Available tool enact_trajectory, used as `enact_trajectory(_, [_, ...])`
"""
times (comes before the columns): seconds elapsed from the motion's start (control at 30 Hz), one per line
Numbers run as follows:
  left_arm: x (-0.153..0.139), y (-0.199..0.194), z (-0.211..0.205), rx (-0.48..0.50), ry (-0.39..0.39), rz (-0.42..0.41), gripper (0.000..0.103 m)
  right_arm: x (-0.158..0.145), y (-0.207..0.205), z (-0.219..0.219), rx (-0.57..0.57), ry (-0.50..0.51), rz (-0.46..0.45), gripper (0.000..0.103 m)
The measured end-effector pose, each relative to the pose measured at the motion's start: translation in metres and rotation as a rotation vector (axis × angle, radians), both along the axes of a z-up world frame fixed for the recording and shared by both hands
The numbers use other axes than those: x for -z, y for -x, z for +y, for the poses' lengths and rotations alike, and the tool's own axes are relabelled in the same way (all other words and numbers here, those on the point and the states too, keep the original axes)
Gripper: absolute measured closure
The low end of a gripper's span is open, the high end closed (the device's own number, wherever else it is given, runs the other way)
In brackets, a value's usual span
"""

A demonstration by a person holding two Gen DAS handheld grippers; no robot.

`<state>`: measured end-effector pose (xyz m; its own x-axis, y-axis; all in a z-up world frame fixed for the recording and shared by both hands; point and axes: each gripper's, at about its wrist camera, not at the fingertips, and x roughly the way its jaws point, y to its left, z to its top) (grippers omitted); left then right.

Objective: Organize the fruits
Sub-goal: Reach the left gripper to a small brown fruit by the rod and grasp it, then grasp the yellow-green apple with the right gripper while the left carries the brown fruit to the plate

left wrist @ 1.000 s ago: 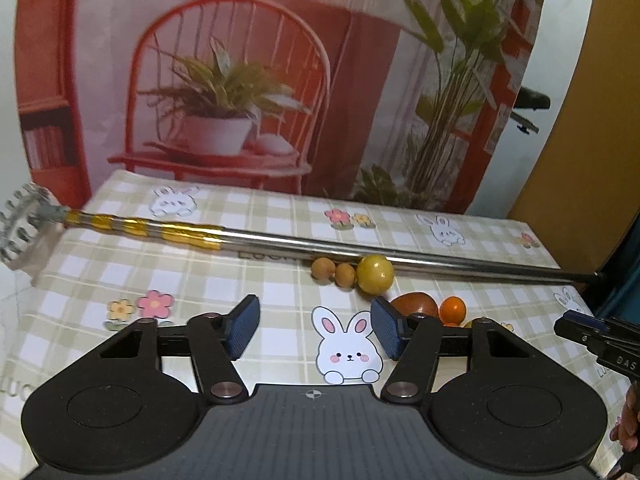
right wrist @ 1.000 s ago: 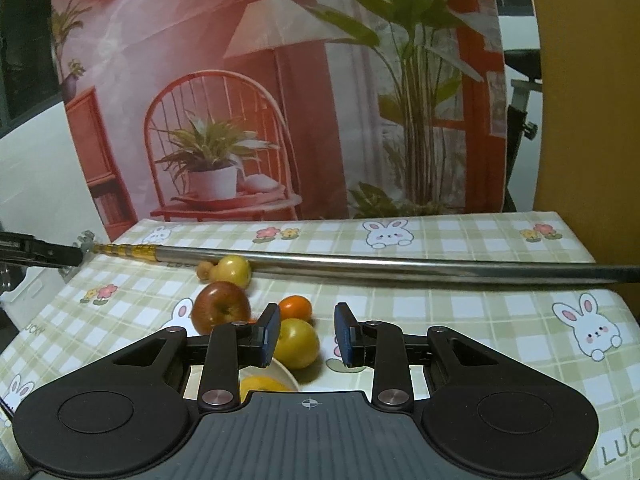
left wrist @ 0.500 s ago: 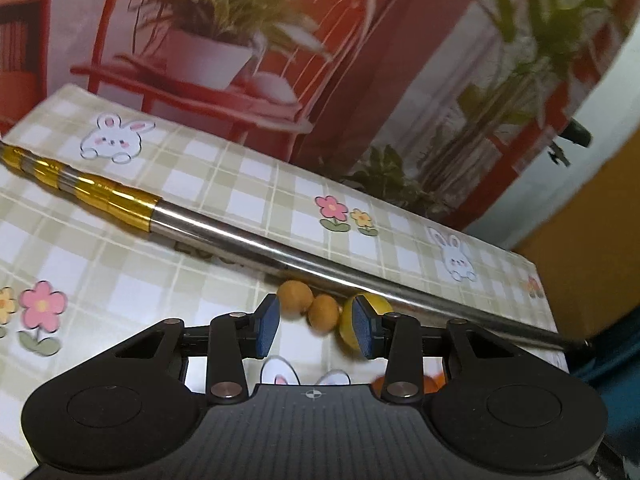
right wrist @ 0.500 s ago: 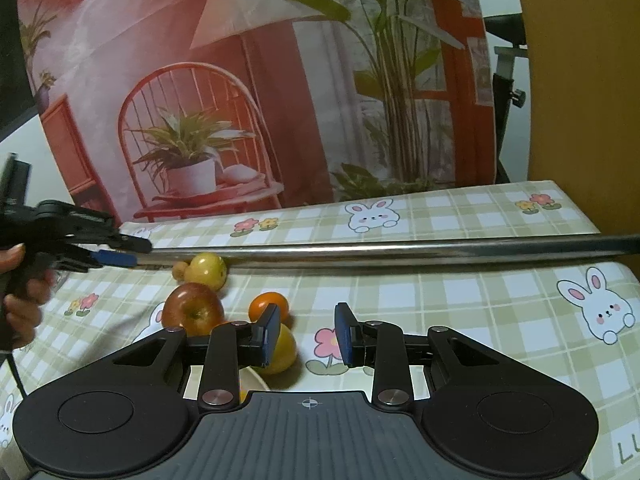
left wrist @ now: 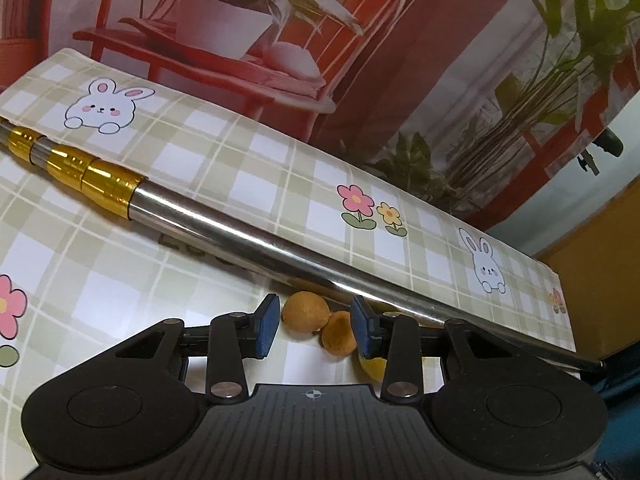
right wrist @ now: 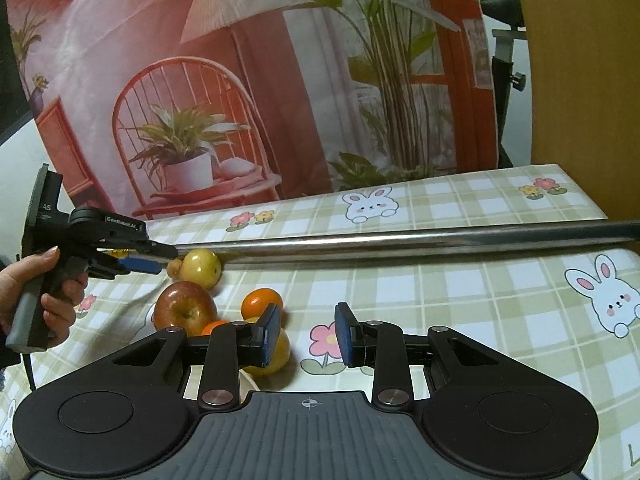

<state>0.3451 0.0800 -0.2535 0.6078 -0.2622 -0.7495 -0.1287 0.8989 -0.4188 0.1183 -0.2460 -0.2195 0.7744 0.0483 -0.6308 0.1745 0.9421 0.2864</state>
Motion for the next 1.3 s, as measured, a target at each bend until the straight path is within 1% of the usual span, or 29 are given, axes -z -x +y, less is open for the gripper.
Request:
enact_trajectory(0.07, [0.003, -0.002, -0.001, -0.001, 0.000, 0.009, 0.063, 0.001, 0.000, 0.000, 0.002, -0.004, 0.003, 0.074])
enact_trajectory(0.2, [0.008, -0.002, -0.002, -0.007, 0.001, 0.019, 0.068, 0.002, -0.001, -0.001, 0.001, -0.007, 0.008, 0.074])
enact_trajectory(0.27, [0.008, -0.002, -0.001, -0.013, -0.013, 0.020, 0.076, 0.003, -0.002, -0.001, 0.001, -0.012, 0.012, 0.074])
enact_trajectory(0.37, [0.007, 0.001, 0.001, 0.000, -0.015, 0.016, 0.076, 0.004, -0.002, -0.001, -0.004, -0.020, 0.017, 0.074])
enact_trajectory(0.47, [0.004, 0.007, 0.004, 0.017, -0.034, 0.003, 0.077, 0.006, -0.004, 0.001, -0.010, -0.022, 0.021, 0.074])
enact_trajectory(0.6, [-0.001, 0.019, 0.008, 0.044, -0.034, -0.003, 0.077, 0.007, -0.006, 0.001, -0.021, -0.029, 0.024, 0.074])
enact_trajectory(0.7, [-0.005, 0.032, 0.008, 0.081, -0.069, -0.015, 0.077, 0.009, -0.011, 0.001, -0.036, -0.038, 0.037, 0.074])
enact_trajectory(0.9, [-0.006, 0.062, 0.010, 0.141, -0.105, 0.001, 0.077, 0.015, -0.025, 0.007, -0.083, -0.065, 0.069, 0.074])
enact_trajectory(1.07, [-0.004, 0.079, 0.014, 0.152, -0.109, 0.027, 0.077, 0.017, -0.039, 0.014, -0.118, -0.077, 0.074, 0.074])
enact_trajectory(1.3, [-0.005, 0.091, 0.011, 0.169, -0.121, 0.033, 0.077, 0.029, -0.053, 0.016, -0.145, -0.111, 0.120, 0.074])
